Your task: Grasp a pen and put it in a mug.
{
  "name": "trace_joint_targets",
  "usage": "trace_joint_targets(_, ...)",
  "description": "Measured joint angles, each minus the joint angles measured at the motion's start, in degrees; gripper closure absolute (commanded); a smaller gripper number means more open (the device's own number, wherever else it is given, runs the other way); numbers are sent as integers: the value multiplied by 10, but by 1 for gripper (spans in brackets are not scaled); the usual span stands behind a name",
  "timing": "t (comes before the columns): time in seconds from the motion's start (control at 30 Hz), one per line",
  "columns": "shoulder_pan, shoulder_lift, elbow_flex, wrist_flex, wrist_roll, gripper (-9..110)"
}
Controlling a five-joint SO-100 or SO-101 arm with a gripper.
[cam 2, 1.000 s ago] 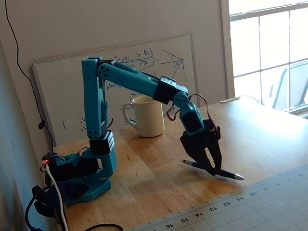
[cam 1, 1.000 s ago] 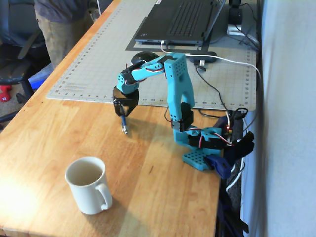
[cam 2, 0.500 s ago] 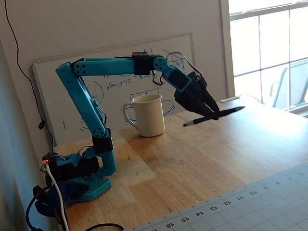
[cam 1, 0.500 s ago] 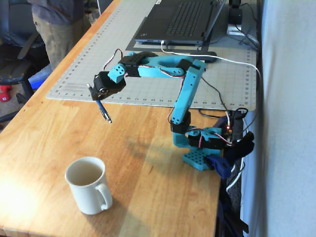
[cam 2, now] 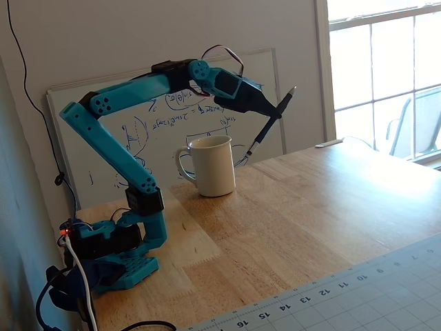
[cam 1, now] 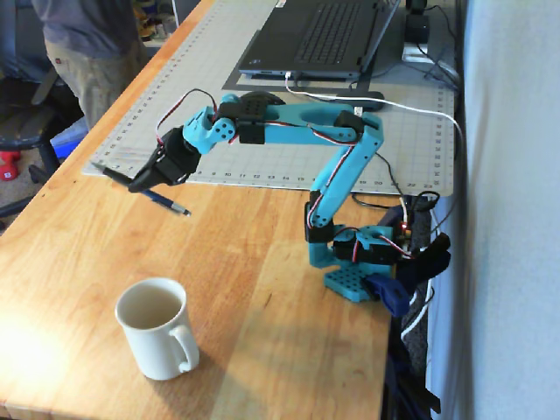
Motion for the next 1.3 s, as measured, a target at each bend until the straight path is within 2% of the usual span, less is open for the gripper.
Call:
trace_joint_targets(0.47, -220, 4, 0, -282, -9, 101)
trace_joint_targets(0.73, -291, -50, 60, -303, -9, 101)
trace_joint_targets(1.3, -345, -60, 157, -303, -11, 101)
